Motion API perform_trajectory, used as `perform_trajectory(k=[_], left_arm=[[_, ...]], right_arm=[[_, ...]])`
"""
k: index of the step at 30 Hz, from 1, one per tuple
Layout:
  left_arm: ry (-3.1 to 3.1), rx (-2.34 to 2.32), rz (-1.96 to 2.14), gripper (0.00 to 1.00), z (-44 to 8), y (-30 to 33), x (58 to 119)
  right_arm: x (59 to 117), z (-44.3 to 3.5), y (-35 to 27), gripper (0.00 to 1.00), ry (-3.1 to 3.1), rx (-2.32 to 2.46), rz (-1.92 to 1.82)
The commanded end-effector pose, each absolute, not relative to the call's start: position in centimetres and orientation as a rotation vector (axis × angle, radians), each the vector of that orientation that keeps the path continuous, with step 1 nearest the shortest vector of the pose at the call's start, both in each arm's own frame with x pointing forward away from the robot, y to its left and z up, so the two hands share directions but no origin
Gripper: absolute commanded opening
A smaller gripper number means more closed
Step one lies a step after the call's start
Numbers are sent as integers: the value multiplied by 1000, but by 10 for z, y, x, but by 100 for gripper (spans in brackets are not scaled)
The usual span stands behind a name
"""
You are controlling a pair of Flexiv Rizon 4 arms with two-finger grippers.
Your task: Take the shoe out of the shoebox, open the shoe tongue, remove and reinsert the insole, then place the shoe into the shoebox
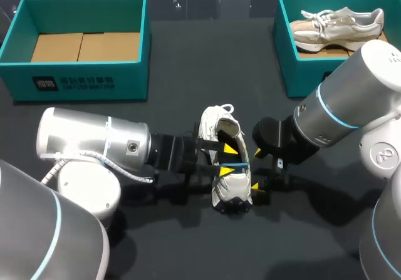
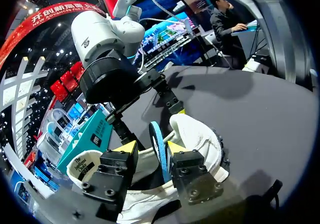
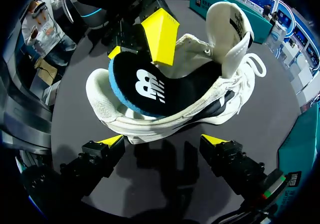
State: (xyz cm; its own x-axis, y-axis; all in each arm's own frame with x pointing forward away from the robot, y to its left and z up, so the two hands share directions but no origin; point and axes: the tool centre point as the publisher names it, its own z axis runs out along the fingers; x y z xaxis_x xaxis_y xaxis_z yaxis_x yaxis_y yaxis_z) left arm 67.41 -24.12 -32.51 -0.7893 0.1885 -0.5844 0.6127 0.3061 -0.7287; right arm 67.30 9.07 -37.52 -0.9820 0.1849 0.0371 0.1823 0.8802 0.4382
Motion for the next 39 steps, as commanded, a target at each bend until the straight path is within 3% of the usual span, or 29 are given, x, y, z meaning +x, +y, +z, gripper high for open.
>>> perform_trajectory(k=[1, 21, 39], left_arm=[[2202, 747, -1495, 40, -317, -230, 670], [2341, 973, -1459, 38, -312, -217, 666], [2460, 1183, -1395, 34, -281, -156, 659]], right_arm=[[671, -375, 91, 100, 3037, 300, 702], [669, -363, 80, 100, 3033, 312, 688], [646, -339, 11, 100, 3068, 315, 635]])
